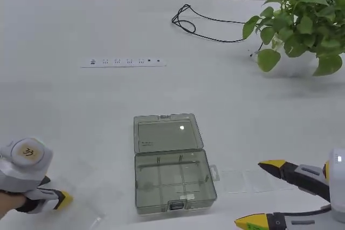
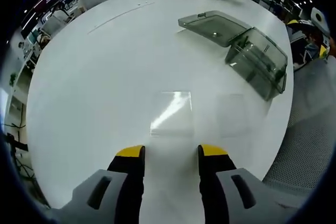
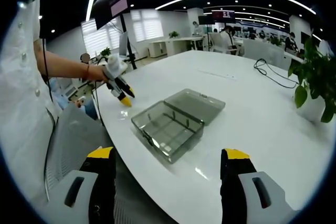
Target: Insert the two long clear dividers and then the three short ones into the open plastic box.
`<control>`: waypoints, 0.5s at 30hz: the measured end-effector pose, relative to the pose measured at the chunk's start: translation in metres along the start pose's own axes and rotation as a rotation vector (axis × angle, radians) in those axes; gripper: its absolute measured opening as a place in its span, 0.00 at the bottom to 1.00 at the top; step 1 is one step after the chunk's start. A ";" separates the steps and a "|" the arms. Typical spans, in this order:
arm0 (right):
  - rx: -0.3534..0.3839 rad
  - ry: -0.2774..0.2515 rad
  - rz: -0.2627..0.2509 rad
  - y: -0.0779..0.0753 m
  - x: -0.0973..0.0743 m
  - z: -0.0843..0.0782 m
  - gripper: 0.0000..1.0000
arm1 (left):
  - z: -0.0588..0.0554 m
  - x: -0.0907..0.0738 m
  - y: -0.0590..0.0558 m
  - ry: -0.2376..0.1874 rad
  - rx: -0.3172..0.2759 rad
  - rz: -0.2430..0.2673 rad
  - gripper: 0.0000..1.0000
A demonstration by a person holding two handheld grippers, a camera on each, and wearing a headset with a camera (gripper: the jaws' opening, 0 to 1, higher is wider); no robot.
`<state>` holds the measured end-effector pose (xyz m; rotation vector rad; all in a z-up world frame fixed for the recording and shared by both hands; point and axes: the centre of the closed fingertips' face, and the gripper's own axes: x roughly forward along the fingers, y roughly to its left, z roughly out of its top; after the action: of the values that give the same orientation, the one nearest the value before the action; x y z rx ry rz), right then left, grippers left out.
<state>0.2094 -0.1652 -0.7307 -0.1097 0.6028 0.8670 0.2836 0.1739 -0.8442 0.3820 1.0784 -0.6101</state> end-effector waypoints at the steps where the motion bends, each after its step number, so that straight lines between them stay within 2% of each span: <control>1: 0.000 0.001 0.000 0.000 0.000 0.000 0.82 | 0.000 0.000 0.000 0.004 -0.002 0.001 0.39; 8: 0.003 0.000 0.001 0.001 0.001 -0.001 0.82 | 0.000 0.000 0.001 0.038 -0.005 0.001 0.34; 15: 0.001 -0.001 0.005 0.003 0.002 0.000 0.82 | 0.000 0.001 0.002 0.089 -0.003 -0.001 0.33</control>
<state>0.2081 -0.1617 -0.7312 -0.1063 0.6025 0.8717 0.2852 0.1751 -0.8456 0.4086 1.1642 -0.5968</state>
